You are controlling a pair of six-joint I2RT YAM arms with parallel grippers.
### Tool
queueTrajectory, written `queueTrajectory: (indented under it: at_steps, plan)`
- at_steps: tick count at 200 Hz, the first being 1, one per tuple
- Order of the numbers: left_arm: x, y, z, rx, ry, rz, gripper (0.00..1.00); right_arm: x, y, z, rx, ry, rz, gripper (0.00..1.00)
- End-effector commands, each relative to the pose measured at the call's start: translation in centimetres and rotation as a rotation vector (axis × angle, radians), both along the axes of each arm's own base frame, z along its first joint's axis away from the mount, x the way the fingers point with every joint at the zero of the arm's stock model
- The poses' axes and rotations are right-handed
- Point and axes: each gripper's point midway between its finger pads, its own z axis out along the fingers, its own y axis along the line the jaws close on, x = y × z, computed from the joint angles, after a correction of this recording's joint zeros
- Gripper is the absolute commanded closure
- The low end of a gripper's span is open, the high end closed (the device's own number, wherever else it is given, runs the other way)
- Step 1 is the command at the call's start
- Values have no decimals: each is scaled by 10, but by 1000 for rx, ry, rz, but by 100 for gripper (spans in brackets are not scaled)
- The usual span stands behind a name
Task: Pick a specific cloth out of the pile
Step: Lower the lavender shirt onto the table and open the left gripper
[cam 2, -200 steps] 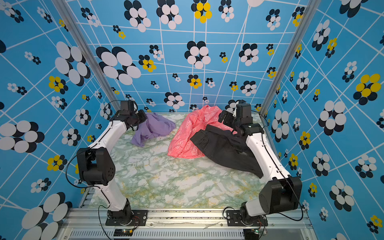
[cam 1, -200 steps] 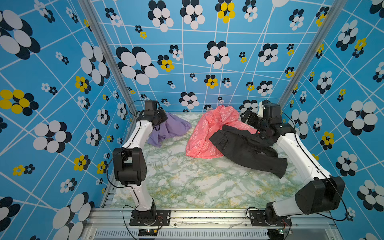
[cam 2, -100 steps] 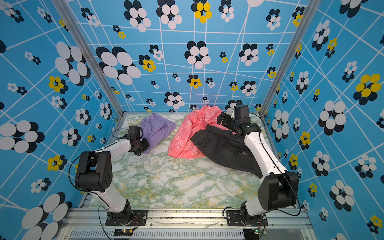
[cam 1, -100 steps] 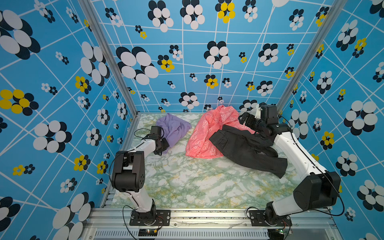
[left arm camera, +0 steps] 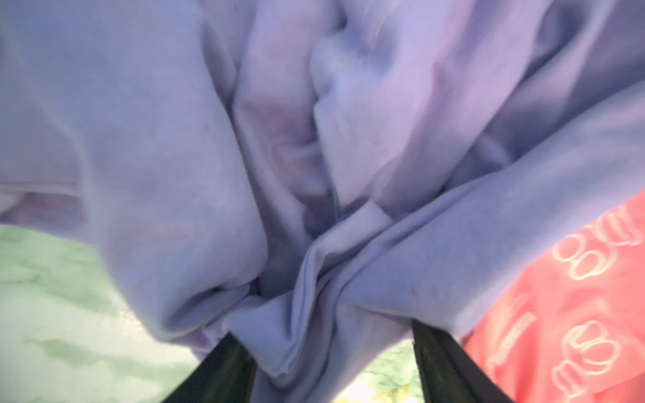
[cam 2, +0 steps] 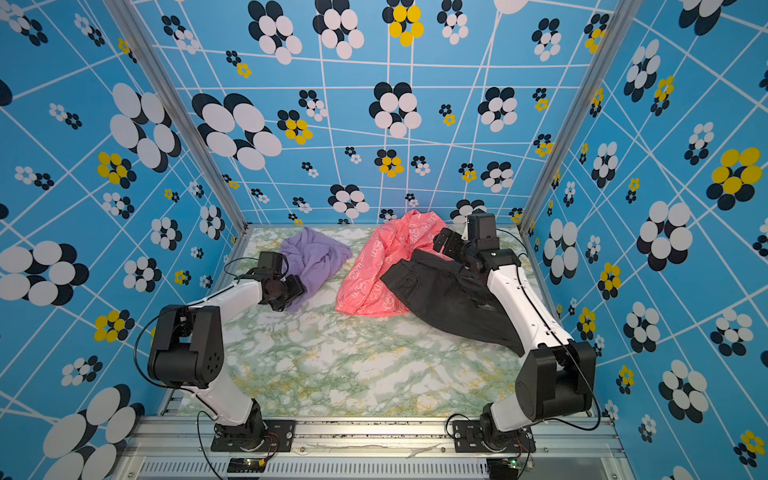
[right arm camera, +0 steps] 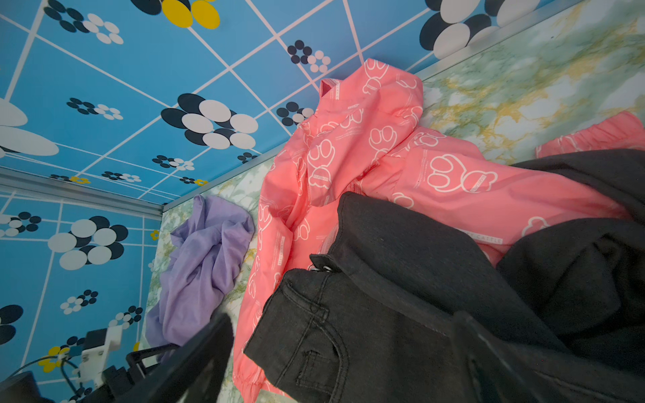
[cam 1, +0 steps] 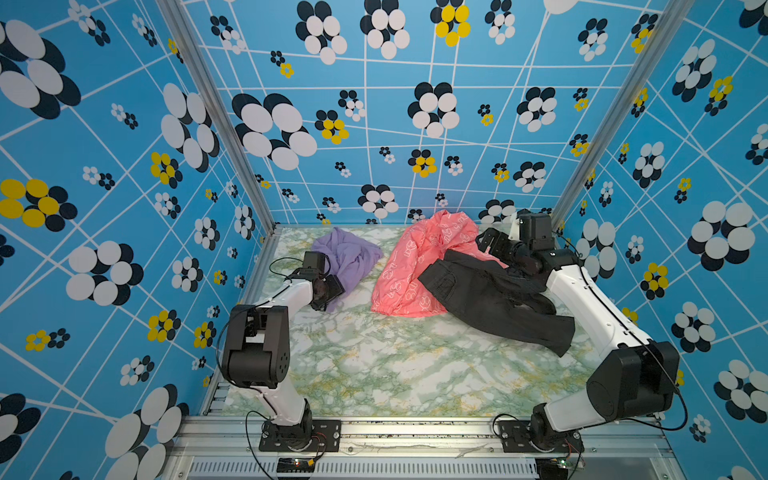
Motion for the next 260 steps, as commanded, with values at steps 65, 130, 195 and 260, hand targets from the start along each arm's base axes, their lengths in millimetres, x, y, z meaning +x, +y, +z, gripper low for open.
queueTrajectory:
  at_steps: [65,130,195,260]
  plan:
    - [79,-20,181,-106,-573,-2,1,0,0,8,17,-23,4,1]
    - [111,-70,134,-276,-482,-87,1,-3,-1,8,-5,-13,15,1]
    - [100,-74,18,-317,-227,-24,1,-7,-3,3,-14,1,12,1]
    - [68,-71,-54,-310,-35,30,1,-8,-4,-4,-16,19,5,1]
